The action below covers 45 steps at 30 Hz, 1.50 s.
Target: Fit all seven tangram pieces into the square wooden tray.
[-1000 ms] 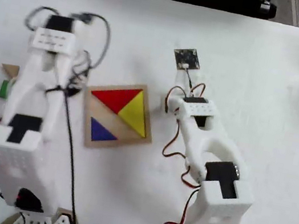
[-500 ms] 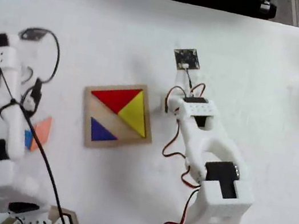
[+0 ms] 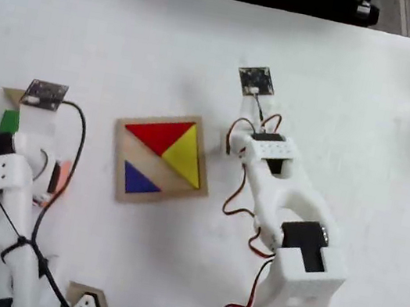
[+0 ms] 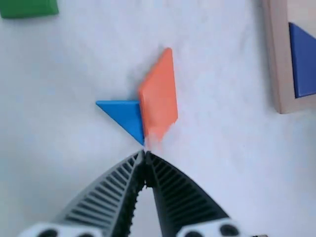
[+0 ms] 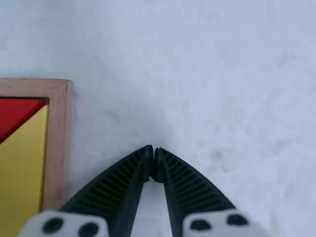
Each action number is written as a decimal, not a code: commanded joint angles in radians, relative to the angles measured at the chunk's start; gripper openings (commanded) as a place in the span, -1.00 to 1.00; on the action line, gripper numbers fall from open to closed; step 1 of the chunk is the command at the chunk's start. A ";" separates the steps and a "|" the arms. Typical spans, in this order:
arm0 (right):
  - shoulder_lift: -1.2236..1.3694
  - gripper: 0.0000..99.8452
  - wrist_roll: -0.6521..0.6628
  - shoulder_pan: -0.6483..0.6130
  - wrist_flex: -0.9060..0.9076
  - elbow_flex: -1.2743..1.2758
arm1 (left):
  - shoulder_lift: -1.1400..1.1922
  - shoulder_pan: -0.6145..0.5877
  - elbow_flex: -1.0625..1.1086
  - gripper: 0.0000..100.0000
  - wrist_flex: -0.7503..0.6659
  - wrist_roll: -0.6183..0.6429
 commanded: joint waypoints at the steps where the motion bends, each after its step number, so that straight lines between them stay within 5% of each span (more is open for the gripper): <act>1: -0.007 -0.96 0.020 0.002 -0.019 -0.041 | -0.058 -0.010 0.000 -0.95 -0.060 -0.003; 4: -0.007 -0.96 0.020 0.002 -0.018 -0.041 | -0.027 -0.012 -0.011 -0.92 -0.054 -0.003; 11: -0.007 -0.96 0.020 0.002 -0.018 -0.041 | 0.074 -0.113 -0.008 -0.46 -0.115 0.150; 18: -0.007 -0.96 0.020 0.001 -0.016 -0.041 | 0.311 -0.041 0.009 -0.51 -0.293 0.150; 26: -0.007 -0.96 0.020 0.001 -0.015 -0.041 | 0.410 0.002 -0.066 -0.53 -0.299 0.160; 34: -0.007 -0.96 0.020 0.002 -0.015 -0.041 | 0.426 0.073 -0.046 -0.96 -0.316 0.150; 45: -0.007 -0.96 0.020 0.002 -0.015 -0.041 | 0.420 0.070 -0.055 -0.94 -0.319 0.150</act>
